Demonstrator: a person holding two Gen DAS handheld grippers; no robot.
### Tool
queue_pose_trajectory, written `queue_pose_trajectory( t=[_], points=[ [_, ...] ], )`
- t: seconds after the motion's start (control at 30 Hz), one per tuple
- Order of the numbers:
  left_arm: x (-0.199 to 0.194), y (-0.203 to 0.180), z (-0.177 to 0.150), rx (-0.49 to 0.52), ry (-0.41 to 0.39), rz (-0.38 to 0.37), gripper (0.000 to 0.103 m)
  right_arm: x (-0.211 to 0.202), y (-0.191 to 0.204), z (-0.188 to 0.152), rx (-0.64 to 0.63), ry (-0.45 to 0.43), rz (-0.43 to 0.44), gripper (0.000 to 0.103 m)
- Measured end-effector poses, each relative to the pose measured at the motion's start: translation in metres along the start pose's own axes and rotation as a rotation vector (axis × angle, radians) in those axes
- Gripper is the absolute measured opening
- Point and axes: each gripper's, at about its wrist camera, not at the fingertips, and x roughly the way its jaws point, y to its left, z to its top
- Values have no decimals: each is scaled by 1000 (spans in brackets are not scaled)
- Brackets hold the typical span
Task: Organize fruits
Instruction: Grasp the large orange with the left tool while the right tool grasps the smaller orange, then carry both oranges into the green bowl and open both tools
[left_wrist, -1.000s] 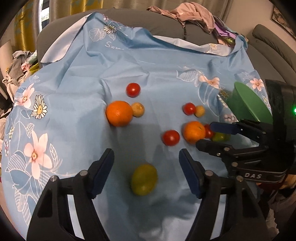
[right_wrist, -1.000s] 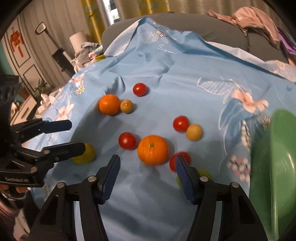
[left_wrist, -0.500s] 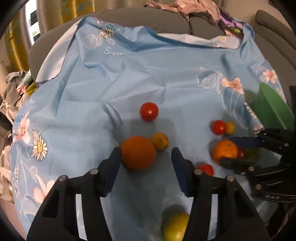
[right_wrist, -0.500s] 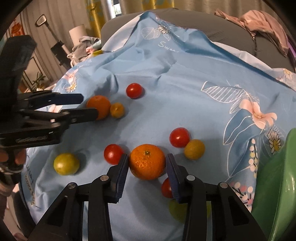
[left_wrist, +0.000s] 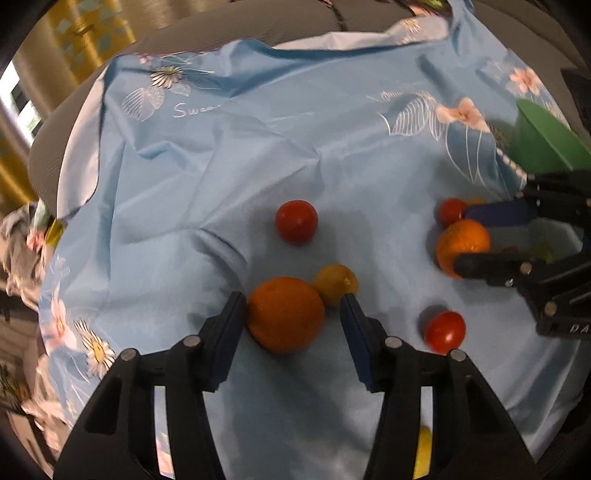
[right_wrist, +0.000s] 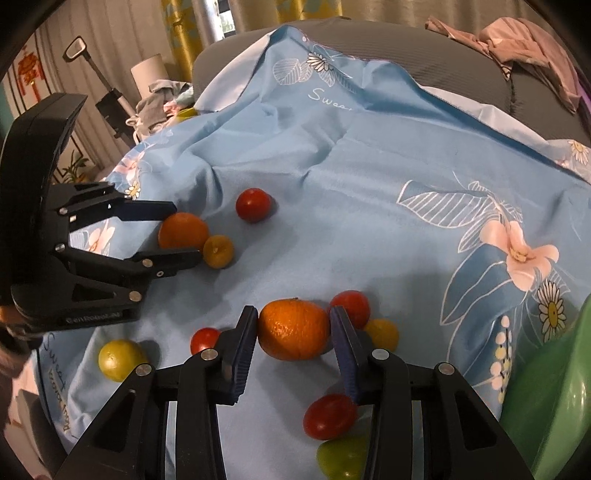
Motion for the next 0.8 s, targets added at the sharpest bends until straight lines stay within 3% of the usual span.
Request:
queue_pose_trajectory(
  t=[0.23, 0.43, 0.8],
  points=[
    [1, 11, 3, 50, 37, -59, 43, -1, -3, -1, 13, -3, 10, 42],
    [10, -9, 2, 114, 30, 57, 46, 0, -4, 0, 21, -5, 11, 42],
    [-2, -9, -10, -46, -14, 37, 43, -6, -5, 0, 51, -36, -5, 41]
  ],
)
